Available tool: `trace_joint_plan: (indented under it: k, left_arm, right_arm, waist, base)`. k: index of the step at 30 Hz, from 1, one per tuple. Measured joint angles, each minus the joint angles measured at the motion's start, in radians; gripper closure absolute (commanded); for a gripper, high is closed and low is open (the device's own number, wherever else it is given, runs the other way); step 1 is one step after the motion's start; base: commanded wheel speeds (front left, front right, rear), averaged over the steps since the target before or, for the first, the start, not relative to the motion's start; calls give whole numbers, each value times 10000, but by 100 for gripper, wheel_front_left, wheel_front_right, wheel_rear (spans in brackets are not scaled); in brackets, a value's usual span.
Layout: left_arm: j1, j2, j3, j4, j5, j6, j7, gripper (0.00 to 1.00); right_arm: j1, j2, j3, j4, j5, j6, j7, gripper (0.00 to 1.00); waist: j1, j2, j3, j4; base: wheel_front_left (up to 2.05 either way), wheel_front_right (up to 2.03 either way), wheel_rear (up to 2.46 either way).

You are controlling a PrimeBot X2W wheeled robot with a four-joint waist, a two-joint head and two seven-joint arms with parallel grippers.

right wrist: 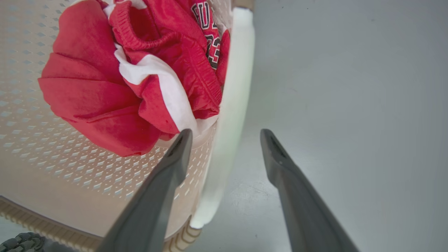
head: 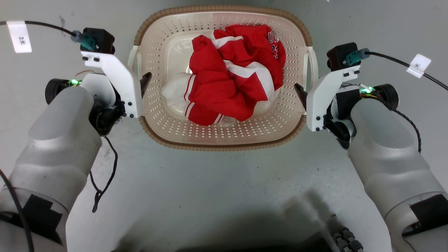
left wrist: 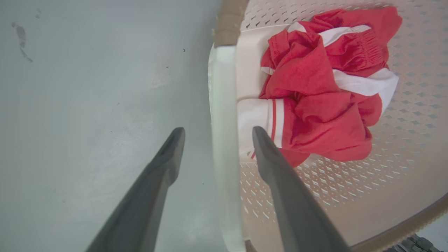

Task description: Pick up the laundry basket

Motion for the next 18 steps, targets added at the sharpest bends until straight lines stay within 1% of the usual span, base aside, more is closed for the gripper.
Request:
trace_joint_plan:
  k: [7, 10, 11, 12, 13, 14, 15, 16, 18]
  left_arm:
    - [-341, -69, -677, 234, -483, 0, -2, 0]
    - [-431, -109, -932, 374, -681, 0, -15, 0]
    - [-478, -125, -1022, 403, -759, 0, 10, 0]
    - [-521, -136, -1108, 426, -834, 0, 38, 0]
    - [-551, -148, -1183, 470, -901, 0, 52, 0]
    - [-566, -161, -1235, 529, -963, 0, 71, 21]
    - [-581, -167, -1296, 579, -1012, 0, 88, 62]
    - [-590, -198, -1346, 621, -1106, 0, 127, 100]
    - [-596, -270, -1453, 656, -1315, 0, 178, 100]
  right_arm:
    - [-319, 0, 673, 314, 828, 0, -104, 0]
    - [-343, -6, 802, 445, 1333, 0, -226, 0]
    - [-373, -6, 876, 485, 1436, 0, -303, 11]
    - [-443, 0, 963, 558, 1496, 0, -324, 51]
    - [-496, -4, 1051, 589, 1620, 0, -307, 66]
    - [-507, -8, 1154, 596, 1768, 0, -293, 89]
    - [-507, -6, 1262, 625, 1850, 0, -293, 100]
    - [-506, -4, 1400, 662, 1918, 0, -282, 100]
    - [-506, -8, 1572, 694, 2165, -6, -247, 100]
  waist:
    - [0, 0, 255, -2]
    - [0, 0, 300, -13]
    - [0, 0, 310, -18]
    - [0, 0, 321, -23]
    - [0, 0, 330, -20]
    - [0, 0, 340, -13]
    - [0, 0, 345, -15]
    - [0, 0, 341, -18]
    - [0, 0, 316, -10]
  base:
    - [0, 0, 0]
    - [0, 0, 0]
    - [0, 0, 0]
    - [0, 0, 0]
    - [0, 0, 0]
    - [0, 0, 0]
    - [0, 0, 0]
    - [0, 0, 0]
    - [0, 0, 0]
